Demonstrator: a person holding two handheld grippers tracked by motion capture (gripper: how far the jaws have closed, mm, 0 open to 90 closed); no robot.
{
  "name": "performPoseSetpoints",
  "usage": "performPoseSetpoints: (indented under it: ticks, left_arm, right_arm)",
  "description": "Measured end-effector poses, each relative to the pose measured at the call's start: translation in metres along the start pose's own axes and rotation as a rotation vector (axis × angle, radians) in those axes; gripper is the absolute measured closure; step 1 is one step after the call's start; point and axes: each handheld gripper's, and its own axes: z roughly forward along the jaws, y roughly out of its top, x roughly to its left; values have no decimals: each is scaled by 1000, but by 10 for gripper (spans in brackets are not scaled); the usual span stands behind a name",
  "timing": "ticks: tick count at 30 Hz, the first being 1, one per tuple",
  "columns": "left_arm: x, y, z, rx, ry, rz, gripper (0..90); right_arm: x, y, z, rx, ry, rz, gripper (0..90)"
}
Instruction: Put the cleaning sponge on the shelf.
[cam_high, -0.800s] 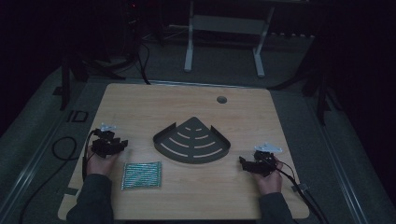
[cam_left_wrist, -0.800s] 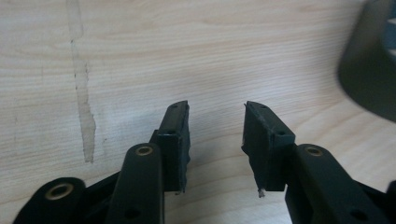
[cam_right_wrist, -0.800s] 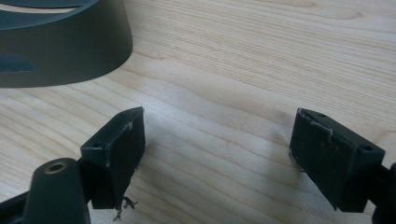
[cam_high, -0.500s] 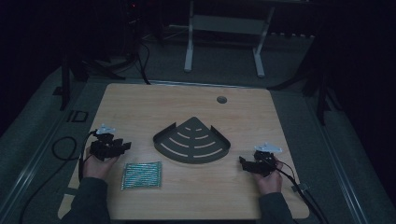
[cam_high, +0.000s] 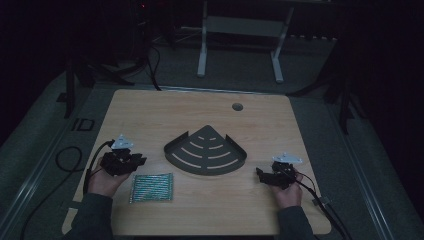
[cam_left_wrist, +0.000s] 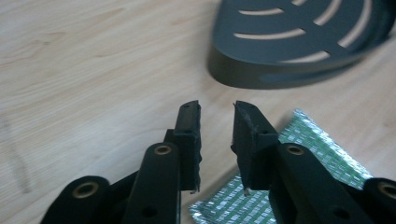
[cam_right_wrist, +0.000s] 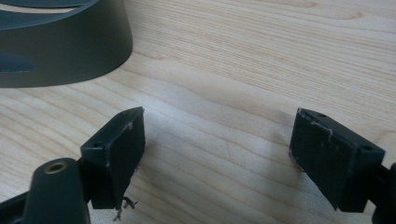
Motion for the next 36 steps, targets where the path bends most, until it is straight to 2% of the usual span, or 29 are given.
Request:
performPoseSetpoints:
  ticks: [3, 4, 7, 19, 26, 28, 36]
  left_arm:
    - [-8, -2, 2, 19, -22, 21, 808]
    - [-11, -3, 3, 31, -30, 27, 861]
    - [-17, -6, 8, 56, -46, 39, 896]
    - [-35, -16, 23, 127, -113, 95, 899]
    - [-43, -19, 35, 171, -105, 107, 900]
    - [-41, -19, 36, 165, -114, 91, 900]
    - [-33, -20, 35, 162, -79, 57, 900]
  right_arm:
    - [0, 0, 0, 0, 0, 0, 178]
    - [0, 0, 0, 0, 0, 2, 178]
    - [0, 0, 0, 0, 0, 0, 178]
    - [0, 0, 0, 0, 1, 1, 177]
    - [0, 0, 0, 0, 2, -1, 176]
    - [0, 0, 0, 0, 2, -2, 176]
    - [0, 0, 0, 0, 2, -2, 175]
